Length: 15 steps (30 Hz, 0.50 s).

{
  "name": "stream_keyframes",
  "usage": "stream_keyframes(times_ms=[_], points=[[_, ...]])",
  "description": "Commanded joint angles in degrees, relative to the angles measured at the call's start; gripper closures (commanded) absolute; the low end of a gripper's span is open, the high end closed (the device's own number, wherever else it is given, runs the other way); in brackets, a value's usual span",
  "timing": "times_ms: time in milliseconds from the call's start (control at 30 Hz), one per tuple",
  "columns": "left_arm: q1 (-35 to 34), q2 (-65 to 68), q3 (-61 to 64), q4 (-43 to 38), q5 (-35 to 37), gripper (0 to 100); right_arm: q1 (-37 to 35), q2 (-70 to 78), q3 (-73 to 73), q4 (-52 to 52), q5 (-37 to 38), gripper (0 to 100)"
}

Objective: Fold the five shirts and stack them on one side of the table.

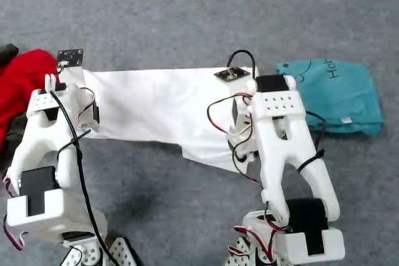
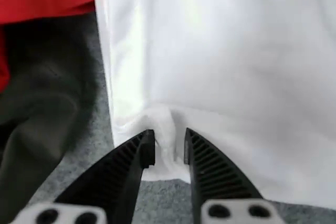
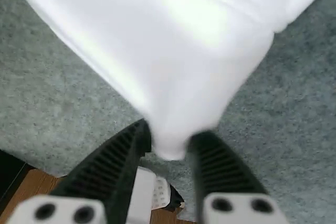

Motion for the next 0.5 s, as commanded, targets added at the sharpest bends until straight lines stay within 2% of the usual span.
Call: stream_keyframes(times_ms=[0, 100, 200, 267, 333, 367, 400, 467], points=[[-3.6, -0.4, -6.8, 5.2, -1.0, 86, -0.4, -2.2, -3.7, 1.6, 0.4, 65.6], [-5.1, -0.4, -13.1, 12.7, -3.3, 86, -0.4, -2.1, -8.4, 3.0, 0.4, 64.5], [-6.6, -0.4, -19.7, 19.3, -6.8, 86, -0.2, -2.0, -13.7, 3.0, 0.0, 68.1], [-8.0, -0.4, -24.6, 21.9, -6.9, 86, 0.4, -1.5, -17.5, 1.8, -0.1, 75.2], [-9.2, -0.4, -29.8, 22.9, -6.7, 90, 0.5, 1.2, -21.8, 0.2, -0.2, 88.3], [-9.0, -0.4, -32.7, 23.0, -5.3, 95, 0.5, 3.4, -24.3, -0.4, -0.8, 96.3], [-8.3, 0.2, -35.6, 23.0, -2.8, 98, 0.4, 6.2, -26.9, -1.1, -2.1, 99.0], [-5.1, 0.7, -39.1, 22.7, 4.0, 95, 0.3, 12.4, -33.0, -1.8, -5.0, 94.3]])
